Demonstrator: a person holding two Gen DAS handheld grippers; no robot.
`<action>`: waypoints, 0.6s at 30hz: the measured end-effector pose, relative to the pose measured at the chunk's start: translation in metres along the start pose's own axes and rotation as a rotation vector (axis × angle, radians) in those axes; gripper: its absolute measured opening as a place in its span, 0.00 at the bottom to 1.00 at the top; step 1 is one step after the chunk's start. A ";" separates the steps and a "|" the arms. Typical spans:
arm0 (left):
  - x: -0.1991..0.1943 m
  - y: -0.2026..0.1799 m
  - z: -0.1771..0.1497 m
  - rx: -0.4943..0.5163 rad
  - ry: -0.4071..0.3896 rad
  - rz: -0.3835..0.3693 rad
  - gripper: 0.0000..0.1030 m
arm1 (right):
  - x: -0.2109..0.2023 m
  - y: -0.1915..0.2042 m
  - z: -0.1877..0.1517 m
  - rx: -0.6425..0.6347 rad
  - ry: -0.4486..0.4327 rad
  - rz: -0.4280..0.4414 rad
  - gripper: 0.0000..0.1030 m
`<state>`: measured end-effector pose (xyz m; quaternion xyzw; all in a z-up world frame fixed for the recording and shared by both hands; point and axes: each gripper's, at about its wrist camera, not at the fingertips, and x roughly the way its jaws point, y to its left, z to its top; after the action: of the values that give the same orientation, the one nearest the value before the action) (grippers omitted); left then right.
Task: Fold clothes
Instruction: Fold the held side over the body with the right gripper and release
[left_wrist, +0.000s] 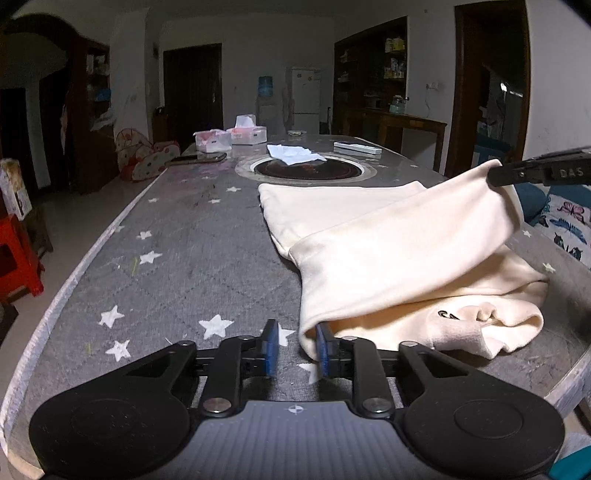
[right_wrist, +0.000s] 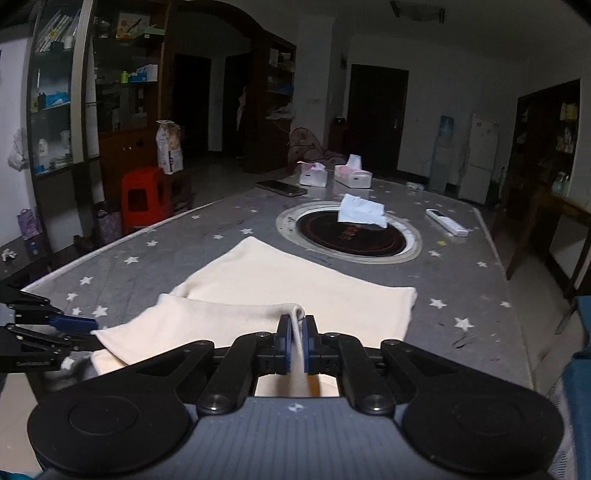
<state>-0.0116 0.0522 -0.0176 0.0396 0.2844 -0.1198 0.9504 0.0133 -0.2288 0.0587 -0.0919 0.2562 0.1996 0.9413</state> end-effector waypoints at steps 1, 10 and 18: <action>-0.001 -0.001 0.000 0.009 -0.004 0.001 0.18 | 0.001 0.000 -0.002 -0.002 0.004 -0.010 0.05; -0.007 0.009 0.000 -0.004 0.027 -0.043 0.21 | 0.033 -0.004 -0.037 0.014 0.139 -0.052 0.07; -0.021 0.024 0.024 -0.019 -0.010 -0.078 0.30 | 0.020 -0.012 -0.027 0.040 0.082 -0.013 0.10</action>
<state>-0.0097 0.0758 0.0143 0.0188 0.2819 -0.1545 0.9468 0.0217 -0.2405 0.0258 -0.0828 0.2979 0.1843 0.9330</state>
